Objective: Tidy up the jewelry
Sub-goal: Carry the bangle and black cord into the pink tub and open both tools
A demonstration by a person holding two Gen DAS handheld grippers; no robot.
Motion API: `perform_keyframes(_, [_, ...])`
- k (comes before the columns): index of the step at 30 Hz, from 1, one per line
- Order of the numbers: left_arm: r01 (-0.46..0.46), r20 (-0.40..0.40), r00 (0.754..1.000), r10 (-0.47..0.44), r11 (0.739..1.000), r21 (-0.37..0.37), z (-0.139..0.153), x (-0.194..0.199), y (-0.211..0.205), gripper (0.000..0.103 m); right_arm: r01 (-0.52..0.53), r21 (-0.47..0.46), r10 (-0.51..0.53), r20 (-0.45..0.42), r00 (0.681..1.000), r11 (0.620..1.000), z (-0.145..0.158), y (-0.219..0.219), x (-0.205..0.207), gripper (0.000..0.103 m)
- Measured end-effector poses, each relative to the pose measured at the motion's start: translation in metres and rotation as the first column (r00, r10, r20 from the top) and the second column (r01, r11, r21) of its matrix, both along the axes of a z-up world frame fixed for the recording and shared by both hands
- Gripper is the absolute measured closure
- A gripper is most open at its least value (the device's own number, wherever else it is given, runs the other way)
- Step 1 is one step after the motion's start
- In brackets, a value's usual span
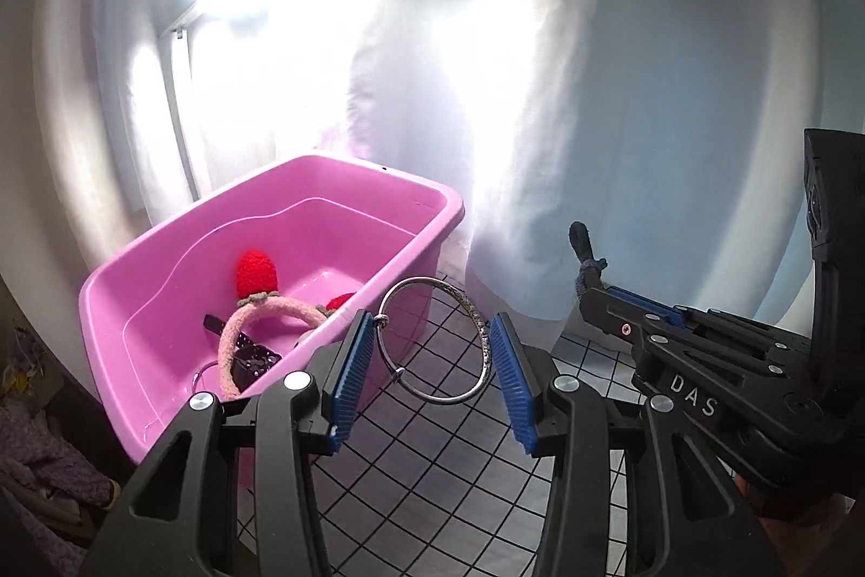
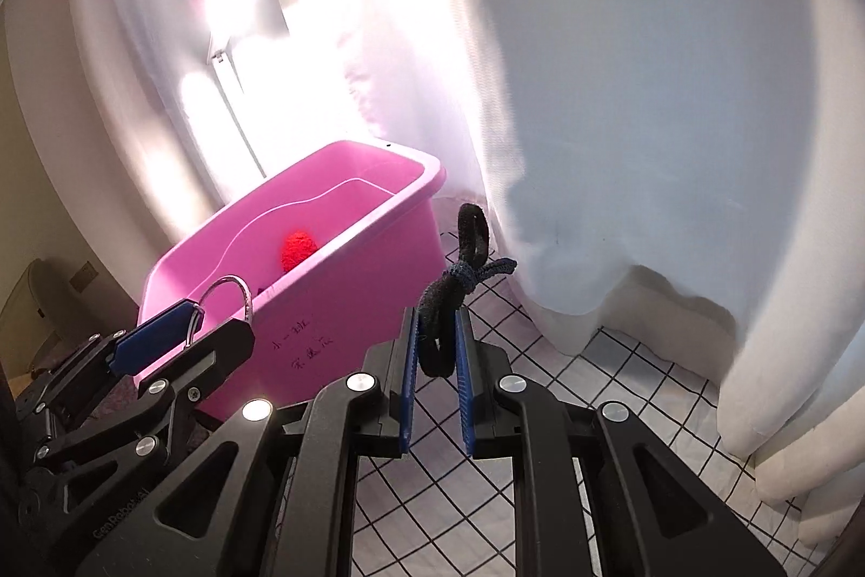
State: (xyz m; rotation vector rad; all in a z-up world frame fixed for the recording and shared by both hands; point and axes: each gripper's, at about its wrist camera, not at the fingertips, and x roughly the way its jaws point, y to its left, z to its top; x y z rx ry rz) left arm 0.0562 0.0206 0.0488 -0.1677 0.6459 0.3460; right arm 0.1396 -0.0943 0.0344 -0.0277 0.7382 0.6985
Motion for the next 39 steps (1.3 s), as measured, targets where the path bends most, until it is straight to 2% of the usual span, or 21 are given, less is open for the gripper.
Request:
perform_keyframes(6, [-0.031,0.026,0.999,0.031,0.999,0.009,0.025,-0.007,0.06,0.059,-0.053,0.03,0.053,0.011,0.999,0.998,0.022,0.059,-0.001,0.09])
perform_keyframes(12, [-0.087,0.022,0.996,0.087,0.996,0.027,0.032,-0.012,0.117,0.059,-0.114,0.03,0.114,0.001,0.993,0.993,0.027,0.114,0.004,0.09])
perform_keyframes(17, [-0.132,0.003,0.991,0.131,0.991,0.023,0.022,-0.017,0.157,0.059,-0.144,0.01,0.144,-0.026,0.989,0.989,0.022,0.148,0.016,0.09])
perform_keyframes(22, [-0.163,-0.042,0.986,0.163,0.986,-0.015,0.006,-0.016,0.19,0.059,-0.154,-0.02,0.153,-0.058,0.987,0.988,0.013,0.172,0.034,0.09])
perform_keyframes(32, [-0.199,-0.174,0.967,0.184,0.977,-0.075,-0.03,0.008,0.223,0.059,-0.161,-0.087,0.147,-0.147,0.978,0.983,-0.015,0.21,0.069,0.09])
perform_keyframes(34, [-0.21,-0.198,0.962,0.19,0.974,-0.082,-0.035,0.012,0.228,0.059,-0.161,-0.091,0.142,-0.185,0.972,0.983,-0.024,0.217,0.081,0.09])
perform_keyframes(39, [-0.212,-0.251,0.951,0.181,0.972,-0.1,-0.044,0.019,0.235,0.058,-0.148,-0.144,0.115,-0.216,0.97,0.978,-0.035,0.227,0.096,0.09])
